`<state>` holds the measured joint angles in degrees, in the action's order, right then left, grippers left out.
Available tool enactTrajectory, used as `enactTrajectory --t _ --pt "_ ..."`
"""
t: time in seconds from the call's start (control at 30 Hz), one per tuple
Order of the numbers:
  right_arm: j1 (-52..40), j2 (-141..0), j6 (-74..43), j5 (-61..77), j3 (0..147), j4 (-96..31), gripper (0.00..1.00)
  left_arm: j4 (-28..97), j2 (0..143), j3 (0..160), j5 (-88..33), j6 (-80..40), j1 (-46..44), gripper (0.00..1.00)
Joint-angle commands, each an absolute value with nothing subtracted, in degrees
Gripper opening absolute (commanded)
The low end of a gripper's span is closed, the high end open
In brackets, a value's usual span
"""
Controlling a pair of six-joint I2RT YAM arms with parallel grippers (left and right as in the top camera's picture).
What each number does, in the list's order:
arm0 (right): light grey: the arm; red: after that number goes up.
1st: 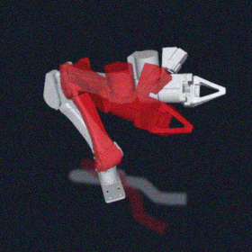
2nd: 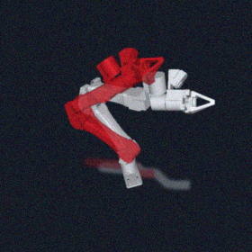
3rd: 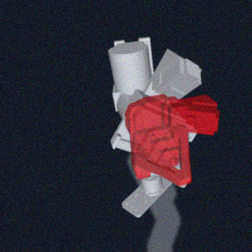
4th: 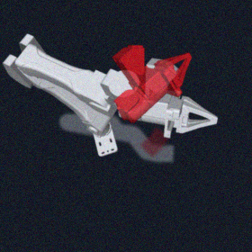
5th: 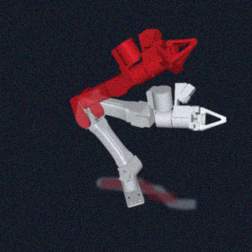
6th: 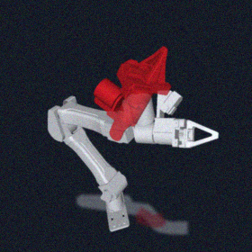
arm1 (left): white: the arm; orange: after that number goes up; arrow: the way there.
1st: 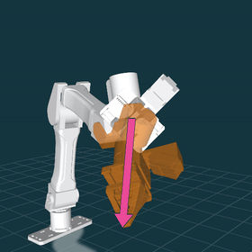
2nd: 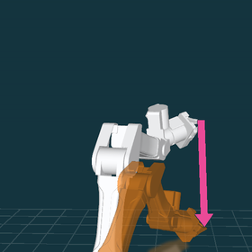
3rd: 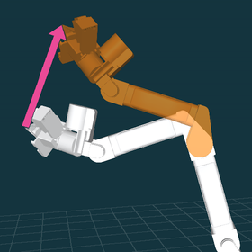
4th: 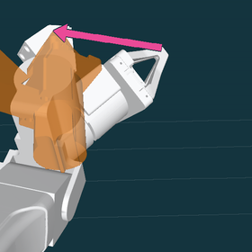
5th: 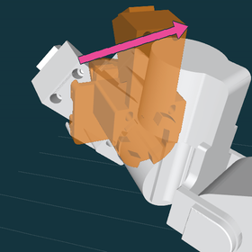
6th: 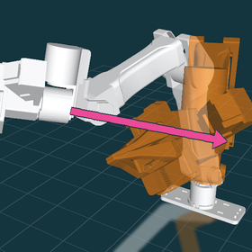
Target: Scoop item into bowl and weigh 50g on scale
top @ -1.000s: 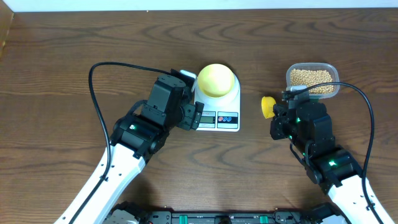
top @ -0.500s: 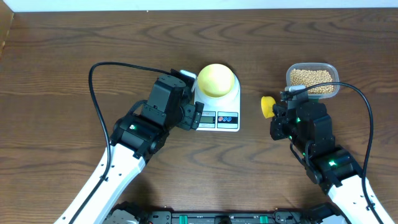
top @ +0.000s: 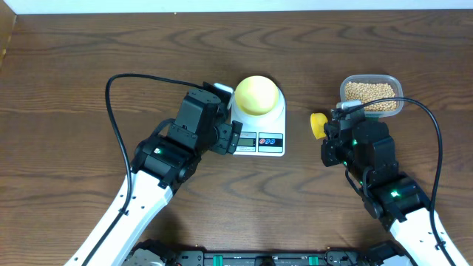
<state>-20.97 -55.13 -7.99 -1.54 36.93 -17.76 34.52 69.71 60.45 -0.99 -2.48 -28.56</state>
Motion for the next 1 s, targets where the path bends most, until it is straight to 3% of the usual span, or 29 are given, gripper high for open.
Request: enactTrajectory --t 0.0,0.3,0.97 --pt "-20.6 -55.4 -5.5 -1.4 37.8 -17.3 0.01 34.7 69.9 60.1 -1.0 -1.5 -28.3 0.84" --pt "-20.6 -55.4 -5.5 -1.4 37.8 -17.1 0.01 29.0 71.0 60.1 -0.4 -0.8 -28.3 0.84" --pt "-20.6 -55.4 -5.5 -3.1 37.8 -17.1 0.01 25.2 94.6 60.1 -1.0 1.5 -31.4 0.84"
